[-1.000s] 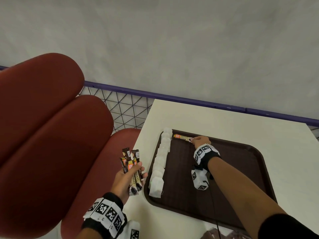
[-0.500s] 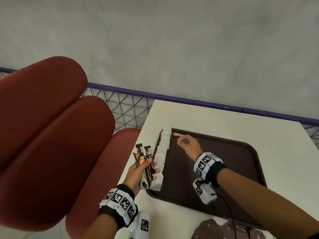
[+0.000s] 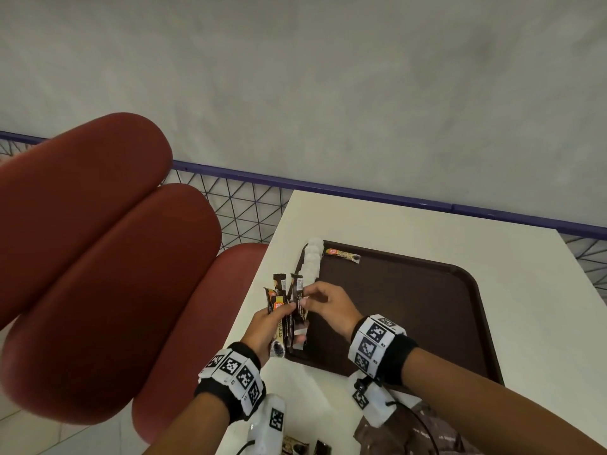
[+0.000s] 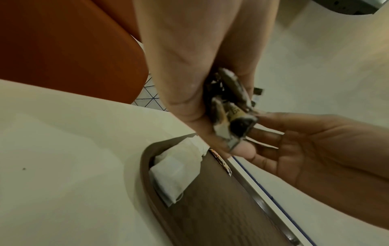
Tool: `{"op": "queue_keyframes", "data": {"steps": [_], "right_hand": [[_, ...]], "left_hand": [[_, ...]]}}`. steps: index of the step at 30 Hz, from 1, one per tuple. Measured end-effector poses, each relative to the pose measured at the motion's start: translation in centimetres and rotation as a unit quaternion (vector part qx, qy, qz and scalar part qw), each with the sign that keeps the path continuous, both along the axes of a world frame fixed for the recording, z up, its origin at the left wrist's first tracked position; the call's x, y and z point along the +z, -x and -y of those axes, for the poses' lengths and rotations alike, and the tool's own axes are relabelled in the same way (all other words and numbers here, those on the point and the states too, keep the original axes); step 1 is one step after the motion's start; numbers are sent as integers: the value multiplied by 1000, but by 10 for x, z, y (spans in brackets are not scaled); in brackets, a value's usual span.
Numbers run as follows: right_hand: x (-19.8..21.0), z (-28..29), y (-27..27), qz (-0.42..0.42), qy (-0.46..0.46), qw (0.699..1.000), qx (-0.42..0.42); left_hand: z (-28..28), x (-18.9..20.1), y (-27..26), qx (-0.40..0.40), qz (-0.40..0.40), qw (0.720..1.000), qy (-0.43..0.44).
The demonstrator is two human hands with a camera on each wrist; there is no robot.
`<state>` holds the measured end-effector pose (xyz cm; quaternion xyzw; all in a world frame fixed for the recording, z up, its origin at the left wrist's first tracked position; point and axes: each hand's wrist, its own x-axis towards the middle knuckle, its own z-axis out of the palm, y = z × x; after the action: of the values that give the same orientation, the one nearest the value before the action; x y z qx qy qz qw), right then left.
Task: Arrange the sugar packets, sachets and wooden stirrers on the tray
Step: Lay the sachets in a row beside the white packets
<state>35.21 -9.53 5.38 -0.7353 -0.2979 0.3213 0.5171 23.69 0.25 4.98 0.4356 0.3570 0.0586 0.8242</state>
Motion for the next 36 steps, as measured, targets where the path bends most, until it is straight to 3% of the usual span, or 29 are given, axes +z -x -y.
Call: {"op": "queue_keyframes", "data": {"steps": [4,11,21,28,36], "right_hand": [[8,9,-3,-25,-40,998,-45],[8,27,-11,172,45,984,14],[7,32,-5,201,52,978,39],[-5,39,-23,242,70,968,-7],[-28,18,-96,263,192,938,-117]], "left_hand": [[-5,-5,1,41,-17,999,-10],[-11,-1,-3,82,-6,996,-29],[0,-1,-15,63,-11,991,-114],[-6,0,-19,93,-1,992,-90],[-20,-3,-14,156,1,988,-16]]}}
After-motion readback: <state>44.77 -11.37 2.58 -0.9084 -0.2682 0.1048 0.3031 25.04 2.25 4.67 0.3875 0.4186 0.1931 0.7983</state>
